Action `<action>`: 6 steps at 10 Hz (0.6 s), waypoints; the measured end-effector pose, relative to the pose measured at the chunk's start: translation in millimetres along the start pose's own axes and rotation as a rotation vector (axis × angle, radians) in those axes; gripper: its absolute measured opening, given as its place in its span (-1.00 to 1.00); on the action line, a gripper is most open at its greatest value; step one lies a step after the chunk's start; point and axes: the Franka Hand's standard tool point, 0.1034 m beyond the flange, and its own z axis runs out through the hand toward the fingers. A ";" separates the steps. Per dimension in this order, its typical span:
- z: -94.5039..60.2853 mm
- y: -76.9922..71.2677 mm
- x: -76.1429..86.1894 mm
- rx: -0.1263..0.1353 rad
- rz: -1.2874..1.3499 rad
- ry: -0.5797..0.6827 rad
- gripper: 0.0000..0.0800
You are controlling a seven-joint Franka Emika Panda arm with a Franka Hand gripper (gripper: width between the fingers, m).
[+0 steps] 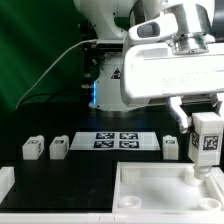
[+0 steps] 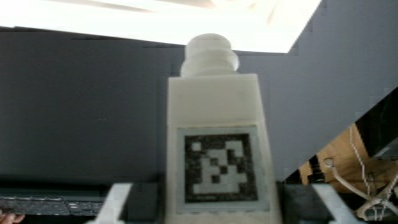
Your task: Assemble one leg
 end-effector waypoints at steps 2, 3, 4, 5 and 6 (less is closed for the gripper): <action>12.2 -1.9 -14.7 0.005 0.000 -0.026 -0.27; 15.1 -5.3 -19.1 0.009 0.000 -0.034 -0.27; 17.0 -6.3 -21.5 0.011 -0.001 -0.038 -0.27; 18.2 -8.7 -23.5 0.013 -0.003 -0.042 -0.27; 18.5 -12.1 -24.4 0.017 -0.005 -0.044 -0.27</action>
Offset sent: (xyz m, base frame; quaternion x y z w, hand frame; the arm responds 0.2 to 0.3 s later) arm 0.0027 0.0084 -0.0111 0.0029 0.0055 0.0060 1.0000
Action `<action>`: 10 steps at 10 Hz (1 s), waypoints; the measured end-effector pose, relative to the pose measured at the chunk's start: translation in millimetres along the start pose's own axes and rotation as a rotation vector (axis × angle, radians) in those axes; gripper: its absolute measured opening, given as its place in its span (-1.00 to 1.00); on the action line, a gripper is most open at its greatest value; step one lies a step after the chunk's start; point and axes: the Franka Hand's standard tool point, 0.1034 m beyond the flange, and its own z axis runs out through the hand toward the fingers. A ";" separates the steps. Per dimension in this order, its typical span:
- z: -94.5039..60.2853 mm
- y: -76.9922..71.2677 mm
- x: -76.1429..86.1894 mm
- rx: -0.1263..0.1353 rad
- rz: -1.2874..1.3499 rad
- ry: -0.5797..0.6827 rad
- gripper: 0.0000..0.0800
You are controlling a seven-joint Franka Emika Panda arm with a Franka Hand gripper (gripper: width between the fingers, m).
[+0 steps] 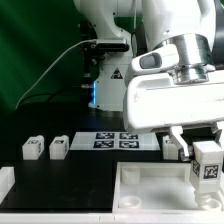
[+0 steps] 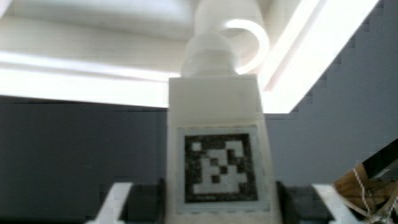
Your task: Assemble one leg
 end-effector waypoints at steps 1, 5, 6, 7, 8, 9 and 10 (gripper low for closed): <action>0.5 -1.3 -1.0 0.001 -0.002 -0.002 -0.27; 2.8 -3.0 0.3 0.003 -0.004 0.004 -0.27; 4.2 -4.2 0.0 0.004 -0.004 0.003 -0.27; 6.9 -6.9 -4.3 0.008 -0.006 -0.006 -0.27; 9.9 -10.1 -8.9 0.011 -0.006 -0.014 -0.27; 10.9 -11.7 -9.3 0.009 0.001 -0.004 -0.26; 11.0 -11.7 -9.6 0.006 0.009 0.000 -0.26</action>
Offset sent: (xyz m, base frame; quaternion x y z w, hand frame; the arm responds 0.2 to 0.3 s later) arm 0.0035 0.0040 -0.0084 0.0010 0.0081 0.0050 1.0000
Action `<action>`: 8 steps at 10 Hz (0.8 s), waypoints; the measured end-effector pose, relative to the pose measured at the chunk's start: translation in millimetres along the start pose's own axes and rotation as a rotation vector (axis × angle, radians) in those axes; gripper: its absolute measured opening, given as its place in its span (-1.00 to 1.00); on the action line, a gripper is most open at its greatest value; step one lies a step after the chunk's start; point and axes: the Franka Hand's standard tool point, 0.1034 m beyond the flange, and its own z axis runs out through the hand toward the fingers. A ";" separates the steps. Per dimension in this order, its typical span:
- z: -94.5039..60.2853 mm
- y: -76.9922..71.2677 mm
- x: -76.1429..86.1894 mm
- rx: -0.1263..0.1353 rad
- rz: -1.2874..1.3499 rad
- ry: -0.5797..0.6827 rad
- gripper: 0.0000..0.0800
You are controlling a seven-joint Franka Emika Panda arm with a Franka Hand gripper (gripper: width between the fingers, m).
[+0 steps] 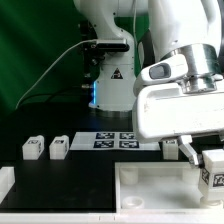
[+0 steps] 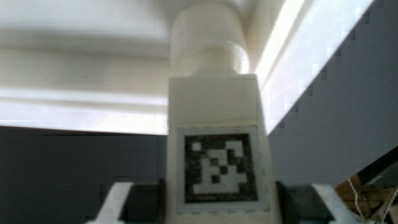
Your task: Assemble one leg
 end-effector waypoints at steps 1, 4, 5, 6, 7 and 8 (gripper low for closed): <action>0.1 0.2 -0.1 -0.001 0.001 0.005 -0.26; 0.0 2.3 0.3 -0.002 -0.001 -0.001 -0.26; 0.2 2.0 0.6 -0.001 -0.001 -0.008 -0.26; 1.3 1.8 -2.2 0.001 -0.001 -0.021 -0.08; 1.4 1.8 -2.3 0.001 -0.001 -0.021 0.34; 1.4 1.9 -2.4 0.001 -0.001 -0.021 0.34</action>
Offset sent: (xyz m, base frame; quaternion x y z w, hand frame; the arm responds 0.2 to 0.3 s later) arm -0.0056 -0.0027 -0.0047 0.0163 0.0053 -0.0047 0.9998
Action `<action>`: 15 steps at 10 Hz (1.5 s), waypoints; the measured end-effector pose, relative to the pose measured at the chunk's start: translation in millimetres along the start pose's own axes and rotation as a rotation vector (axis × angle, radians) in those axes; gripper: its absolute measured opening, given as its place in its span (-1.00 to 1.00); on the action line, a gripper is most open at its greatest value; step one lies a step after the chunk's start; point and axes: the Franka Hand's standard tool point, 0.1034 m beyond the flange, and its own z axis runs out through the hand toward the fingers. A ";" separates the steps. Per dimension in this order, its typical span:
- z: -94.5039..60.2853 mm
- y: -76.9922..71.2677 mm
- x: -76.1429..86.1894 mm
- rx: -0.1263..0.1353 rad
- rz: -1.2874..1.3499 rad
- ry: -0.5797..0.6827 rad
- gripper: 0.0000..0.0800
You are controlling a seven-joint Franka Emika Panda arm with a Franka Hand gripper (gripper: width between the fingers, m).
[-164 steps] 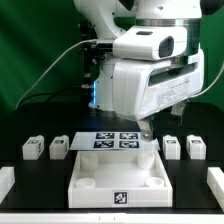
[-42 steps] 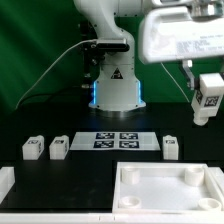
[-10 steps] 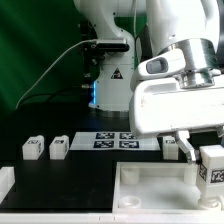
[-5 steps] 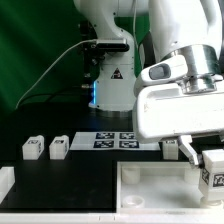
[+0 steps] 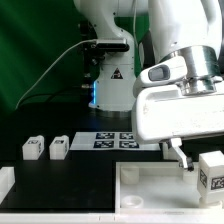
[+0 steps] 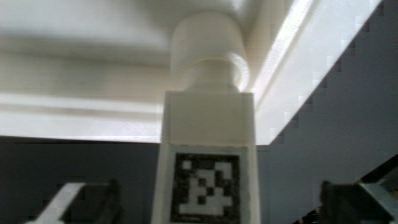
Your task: Assemble one leg
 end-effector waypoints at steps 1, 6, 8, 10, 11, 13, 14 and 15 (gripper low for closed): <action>0.1 0.0 -0.2 0.000 0.000 0.000 0.59; 0.2 0.0 -0.3 0.000 0.000 -0.001 0.62; 0.2 0.0 -0.3 0.000 0.000 -0.001 0.62; -9.3 3.4 6.8 0.001 0.010 -0.058 0.62; -19.3 0.8 15.1 0.007 0.015 -0.098 0.62; -26.3 3.7 35.0 0.012 0.018 -0.147 0.62; -25.5 3.3 33.8 0.026 0.026 -0.249 0.62; -26.7 3.5 43.7 0.043 0.038 -0.362 0.62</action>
Offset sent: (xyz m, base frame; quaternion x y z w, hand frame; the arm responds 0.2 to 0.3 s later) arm 0.0000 0.0000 0.0000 0.0000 0.0000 0.0000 1.0000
